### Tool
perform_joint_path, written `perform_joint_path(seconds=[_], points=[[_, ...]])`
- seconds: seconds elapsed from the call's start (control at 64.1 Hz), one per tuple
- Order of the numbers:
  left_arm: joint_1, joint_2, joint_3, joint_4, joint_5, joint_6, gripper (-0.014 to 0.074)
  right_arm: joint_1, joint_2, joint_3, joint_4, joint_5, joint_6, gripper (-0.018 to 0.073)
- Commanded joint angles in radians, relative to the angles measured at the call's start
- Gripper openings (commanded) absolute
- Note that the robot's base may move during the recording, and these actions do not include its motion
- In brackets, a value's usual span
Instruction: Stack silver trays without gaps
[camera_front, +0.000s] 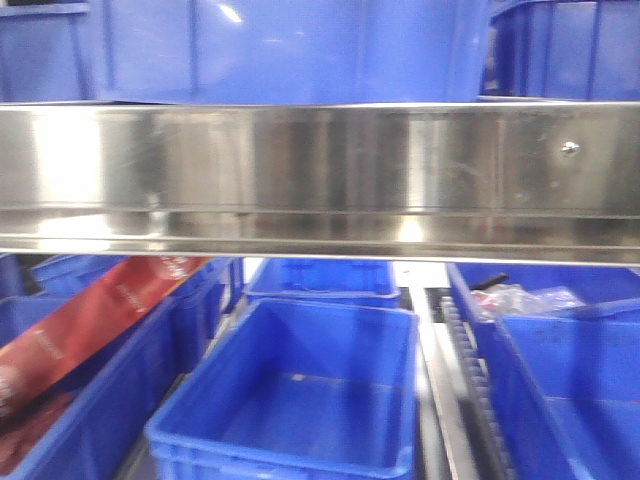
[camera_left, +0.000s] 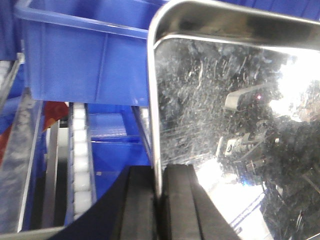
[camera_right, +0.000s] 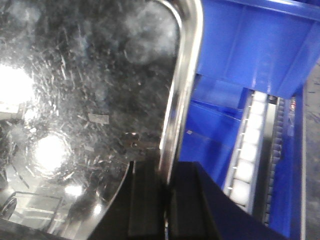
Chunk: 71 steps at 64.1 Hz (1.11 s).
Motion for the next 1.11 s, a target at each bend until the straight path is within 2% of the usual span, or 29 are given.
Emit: perform_joint_path(seconds=[0.0,1.092], points=[[-0.014,-0.007,-0.011,-0.05,-0.044,0.002,-0.0016,0.007,-0.003,-0.002,-0.015,-0.056,-0.021,-0.0059],[-0.014,-0.007,-0.011,-0.05,-0.044,0.002,-0.0016,0.007,-0.003,-0.002,-0.015,-0.056,-0.021,-0.0059]])
